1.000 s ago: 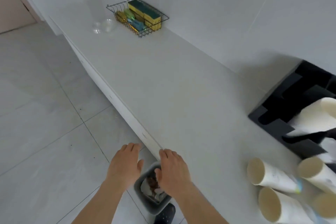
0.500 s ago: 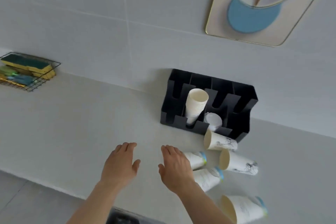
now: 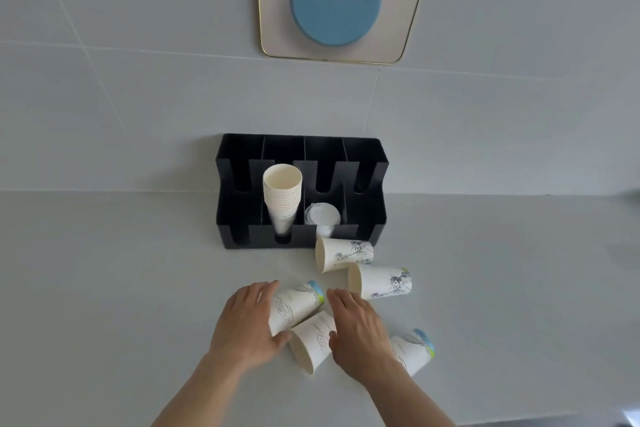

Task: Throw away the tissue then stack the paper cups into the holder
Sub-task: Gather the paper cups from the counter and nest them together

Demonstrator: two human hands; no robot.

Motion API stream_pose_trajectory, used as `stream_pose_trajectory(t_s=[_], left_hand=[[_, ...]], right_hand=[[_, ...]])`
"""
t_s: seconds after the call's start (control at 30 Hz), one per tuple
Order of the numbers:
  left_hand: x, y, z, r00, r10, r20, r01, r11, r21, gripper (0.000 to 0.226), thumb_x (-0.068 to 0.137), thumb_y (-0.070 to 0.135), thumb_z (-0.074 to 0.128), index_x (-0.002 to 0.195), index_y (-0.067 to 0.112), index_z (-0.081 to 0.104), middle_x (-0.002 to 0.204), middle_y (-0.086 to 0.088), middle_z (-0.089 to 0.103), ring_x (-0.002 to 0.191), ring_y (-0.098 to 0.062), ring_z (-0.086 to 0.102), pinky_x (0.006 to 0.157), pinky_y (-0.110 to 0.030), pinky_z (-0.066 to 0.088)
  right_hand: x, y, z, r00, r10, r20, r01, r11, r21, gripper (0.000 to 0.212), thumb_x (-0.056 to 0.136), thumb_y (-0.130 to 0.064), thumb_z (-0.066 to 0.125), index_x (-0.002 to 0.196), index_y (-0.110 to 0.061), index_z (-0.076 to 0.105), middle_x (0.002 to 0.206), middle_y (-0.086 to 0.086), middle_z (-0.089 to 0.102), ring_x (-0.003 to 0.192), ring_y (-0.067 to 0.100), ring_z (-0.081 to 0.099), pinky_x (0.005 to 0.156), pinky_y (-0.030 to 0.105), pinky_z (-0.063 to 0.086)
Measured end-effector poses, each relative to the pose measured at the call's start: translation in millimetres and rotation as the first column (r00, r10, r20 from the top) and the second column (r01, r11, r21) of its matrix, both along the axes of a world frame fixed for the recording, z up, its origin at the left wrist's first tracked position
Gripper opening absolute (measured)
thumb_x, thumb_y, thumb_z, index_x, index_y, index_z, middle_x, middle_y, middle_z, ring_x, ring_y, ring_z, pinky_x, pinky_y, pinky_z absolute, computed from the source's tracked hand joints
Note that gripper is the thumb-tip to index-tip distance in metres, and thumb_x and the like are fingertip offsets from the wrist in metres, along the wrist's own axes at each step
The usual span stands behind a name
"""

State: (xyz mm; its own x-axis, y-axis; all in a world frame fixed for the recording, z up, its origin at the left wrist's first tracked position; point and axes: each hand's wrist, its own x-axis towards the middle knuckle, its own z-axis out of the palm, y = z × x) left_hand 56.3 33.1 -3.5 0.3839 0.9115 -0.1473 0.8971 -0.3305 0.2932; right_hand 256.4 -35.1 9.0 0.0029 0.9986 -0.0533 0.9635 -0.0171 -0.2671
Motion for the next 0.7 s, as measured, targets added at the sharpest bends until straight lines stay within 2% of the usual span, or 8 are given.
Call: stream_pose_trajectory(t_s=[0.1,0.3,0.4,0.47,0.57,0.7], left_hand=[[3.0,-1.2,-10.2,1.000,-0.011,-0.020,0.010,0.999,-0.036,0.105,0.075,0.068,0.063,0.160,0.029,0.014,0.161,0.002,0.030,0.150,-0.022,0.027,0.124,-0.036,0.024],[0.9,-4.6,-29.4,0.997,0.015,-0.073,-0.022,0.995,-0.101,0.115,0.073,0.063,0.074,0.161,0.030,0.008,0.164,-0.005,0.025,0.150,-0.026,0.030,0.122,-0.036,0.026],[-1.6,-5.7,-39.0,0.998,0.041,-0.055,-0.044,0.998,-0.054,0.101,0.072,0.056,0.079,0.152,0.028,0.023,0.150,-0.001,0.045,0.137,-0.024,0.047,0.113,-0.034,0.037],[-2.7,-5.4,-41.3,0.997,0.064,-0.033,-0.065,0.997,-0.039,0.088,0.072,0.050,0.080,0.141,0.028,0.032,0.134,0.001,0.055,0.124,-0.023,0.055,0.106,-0.032,0.042],[-4.8,-5.2,-40.1,0.987,0.157,0.038,-0.154,0.985,-0.084,0.079,0.072,0.048,0.079,0.137,0.029,0.039,0.127,0.000,0.053,0.113,-0.024,0.059,0.098,-0.033,0.047],[-9.8,1.2,-28.8,0.962,0.236,0.136,-0.224,0.969,-0.099,0.077,0.073,0.039,0.076,0.138,0.033,0.036,0.130,0.002,0.039,0.111,-0.025,0.058,0.093,-0.036,0.051]], right_hand=[[2.4,-6.2,-10.9,1.000,0.010,0.001,-0.010,1.000,0.003,0.075,0.050,0.003,0.081,0.121,-0.012,0.063,0.111,0.000,0.068,0.101,0.024,0.067,0.085,0.031,0.058],[-8.0,-7.0,-28.8,0.990,0.142,-0.013,-0.142,0.990,-0.022,0.074,0.059,0.009,0.071,0.129,-0.012,0.057,0.126,0.003,0.064,0.117,0.028,0.061,0.095,0.037,0.055],[-14.4,-6.4,-37.5,0.982,0.187,-0.008,-0.187,0.981,-0.057,0.074,0.059,0.001,0.081,0.127,-0.015,0.057,0.123,0.001,0.064,0.117,0.025,0.061,0.098,0.034,0.054],[-17.2,-6.0,-42.3,0.977,0.210,0.018,-0.209,0.976,-0.058,0.080,0.048,-0.008,0.092,0.121,-0.016,0.061,0.115,-0.001,0.067,0.111,0.022,0.065,0.095,0.031,0.055],[-19.3,-4.4,-47.5,0.971,0.234,0.049,-0.233,0.972,-0.028,0.090,0.029,-0.016,0.099,0.113,-0.014,0.068,0.113,0.001,0.072,0.109,0.022,0.069,0.093,0.029,0.058],[-18.8,-0.5,-53.6,0.957,0.274,0.092,-0.274,0.962,-0.008,0.098,0.019,-0.022,0.099,0.113,-0.011,0.073,0.114,0.004,0.074,0.107,0.022,0.071,0.092,0.030,0.059]])
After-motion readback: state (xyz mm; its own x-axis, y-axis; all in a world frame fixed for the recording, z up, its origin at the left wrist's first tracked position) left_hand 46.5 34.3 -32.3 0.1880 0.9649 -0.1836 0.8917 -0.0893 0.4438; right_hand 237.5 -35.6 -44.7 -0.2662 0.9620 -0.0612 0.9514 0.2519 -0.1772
